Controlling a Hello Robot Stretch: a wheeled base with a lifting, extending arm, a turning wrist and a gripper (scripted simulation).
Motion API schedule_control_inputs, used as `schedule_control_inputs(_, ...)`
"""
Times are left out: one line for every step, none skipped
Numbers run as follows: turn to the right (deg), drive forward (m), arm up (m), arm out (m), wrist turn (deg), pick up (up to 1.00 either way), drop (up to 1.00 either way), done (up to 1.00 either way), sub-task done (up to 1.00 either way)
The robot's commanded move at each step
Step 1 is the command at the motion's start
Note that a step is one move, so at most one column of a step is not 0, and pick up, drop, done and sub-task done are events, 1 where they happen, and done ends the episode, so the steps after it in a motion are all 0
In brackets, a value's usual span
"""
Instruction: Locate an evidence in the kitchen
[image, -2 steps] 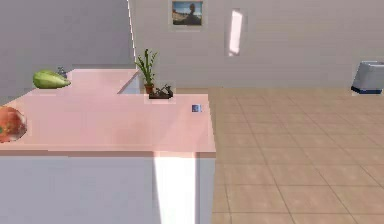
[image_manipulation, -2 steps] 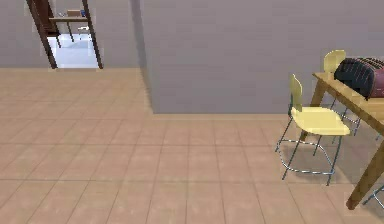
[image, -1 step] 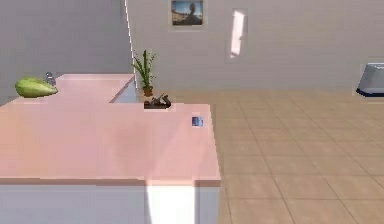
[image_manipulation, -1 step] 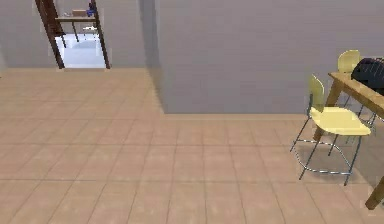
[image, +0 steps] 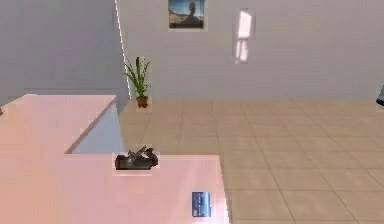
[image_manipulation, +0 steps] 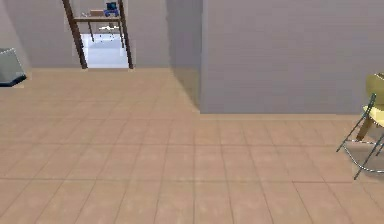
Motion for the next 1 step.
schedule_control_inputs(0.0,0.0,0.0,0.0,0.0,0.0,0.0,1.0,0.0)
